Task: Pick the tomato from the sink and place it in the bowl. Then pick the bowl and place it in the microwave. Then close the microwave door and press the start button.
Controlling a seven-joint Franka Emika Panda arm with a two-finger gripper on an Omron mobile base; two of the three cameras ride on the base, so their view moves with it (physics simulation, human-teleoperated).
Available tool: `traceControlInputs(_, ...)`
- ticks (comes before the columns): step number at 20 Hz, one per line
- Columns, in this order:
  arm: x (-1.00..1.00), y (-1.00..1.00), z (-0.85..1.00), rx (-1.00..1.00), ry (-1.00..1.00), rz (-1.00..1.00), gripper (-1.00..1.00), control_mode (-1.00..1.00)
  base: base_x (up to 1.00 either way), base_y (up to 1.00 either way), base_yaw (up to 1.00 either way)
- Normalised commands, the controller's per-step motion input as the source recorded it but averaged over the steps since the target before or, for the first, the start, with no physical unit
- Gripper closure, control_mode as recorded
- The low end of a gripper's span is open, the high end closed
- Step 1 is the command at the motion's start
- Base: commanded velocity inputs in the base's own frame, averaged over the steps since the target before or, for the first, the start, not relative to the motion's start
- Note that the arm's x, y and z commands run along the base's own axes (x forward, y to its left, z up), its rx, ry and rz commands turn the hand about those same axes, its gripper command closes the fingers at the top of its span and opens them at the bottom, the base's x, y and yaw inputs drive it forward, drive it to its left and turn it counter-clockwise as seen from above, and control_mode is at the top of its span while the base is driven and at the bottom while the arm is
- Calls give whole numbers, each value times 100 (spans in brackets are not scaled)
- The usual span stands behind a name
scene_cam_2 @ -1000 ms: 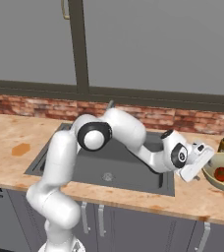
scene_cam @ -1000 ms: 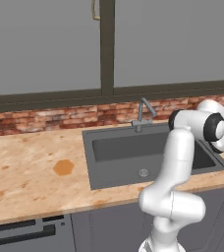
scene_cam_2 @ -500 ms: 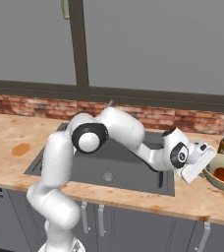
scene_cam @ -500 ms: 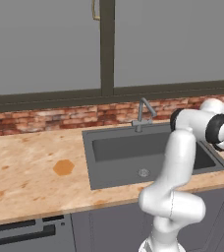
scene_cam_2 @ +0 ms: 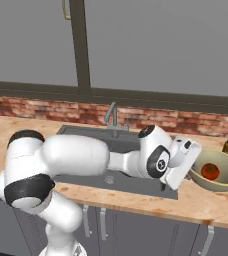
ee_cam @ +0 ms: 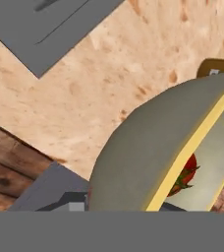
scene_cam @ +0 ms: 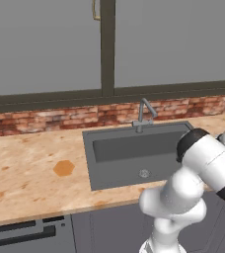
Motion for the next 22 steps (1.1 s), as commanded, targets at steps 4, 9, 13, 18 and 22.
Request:
traceControlInputs(4, -60, 100, 100, 0, 0, 16, 100, -100, 0, 0, 0)
traceControlInputs(9, -51, 100, 100, 0, 7, 18, 100, -100, 0, 0, 0)
traceControlInputs(13, -18, 52, 100, 2, 11, 19, 100, -100, 0, 0, 0)
traceControlInputs(18, -20, 37, 99, 3, 16, 18, 100, -100, 0, 0, 0)
traceControlInputs(22, -2, 0, 49, 1, 11, 1, 100, -100, 0, 0, 0)
